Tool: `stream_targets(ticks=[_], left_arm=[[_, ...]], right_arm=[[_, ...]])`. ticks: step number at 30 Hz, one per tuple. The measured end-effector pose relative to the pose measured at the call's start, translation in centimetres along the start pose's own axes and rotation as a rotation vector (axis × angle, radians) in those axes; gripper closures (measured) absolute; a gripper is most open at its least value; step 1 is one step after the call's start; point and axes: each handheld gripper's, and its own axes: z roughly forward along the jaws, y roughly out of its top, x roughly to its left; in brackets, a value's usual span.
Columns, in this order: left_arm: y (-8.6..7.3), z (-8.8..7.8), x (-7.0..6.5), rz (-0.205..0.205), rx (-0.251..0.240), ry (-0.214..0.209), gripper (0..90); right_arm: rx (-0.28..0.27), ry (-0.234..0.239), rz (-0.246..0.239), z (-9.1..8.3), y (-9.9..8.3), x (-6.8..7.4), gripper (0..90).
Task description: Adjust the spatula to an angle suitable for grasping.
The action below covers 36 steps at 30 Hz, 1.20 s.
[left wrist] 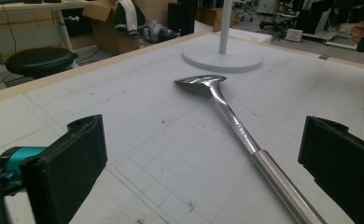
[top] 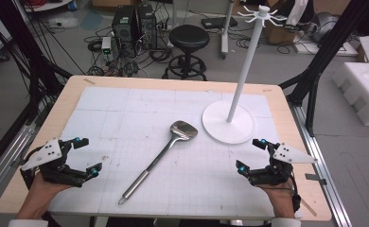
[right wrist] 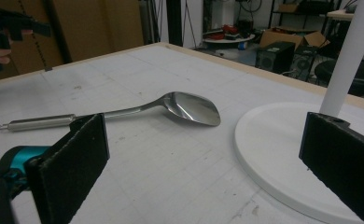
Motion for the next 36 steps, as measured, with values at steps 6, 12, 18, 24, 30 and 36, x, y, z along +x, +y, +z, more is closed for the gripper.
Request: stream_targets(ticks=[6,12,18,24,30,36], left_arm=[[-0.1,0.0,0.1,0.004,-0.002,0.013,1.7],[-0.4,0.0,0.4,-0.003,0.011,0.036,1.7],[0.1,-0.1,0.1,0.02,0.012,0.05,1.7],[1.0,-0.2,0.3,0.002,0.0,0.023,1.8],[3.2,0.9,0.1,0.028,0.048,-0.031,1.8],[6.2,2.5,-0.3,0.101,0.09,-0.128,12.7]], right_arm=[[0.005,0.0,0.0,0.1,0.0,-0.1,0.4],[0.016,-0.001,0.001,0.1,-0.1,-0.1,0.4],[0.027,-0.002,-0.009,0.2,0.0,0.0,0.4],[0.036,-0.006,-0.007,0.5,-0.2,0.0,0.4],[0.026,0.004,-0.001,0.4,-0.1,0.0,0.4],[0.01,0.006,-0.001,0.2,0.2,0.1,0.4]])
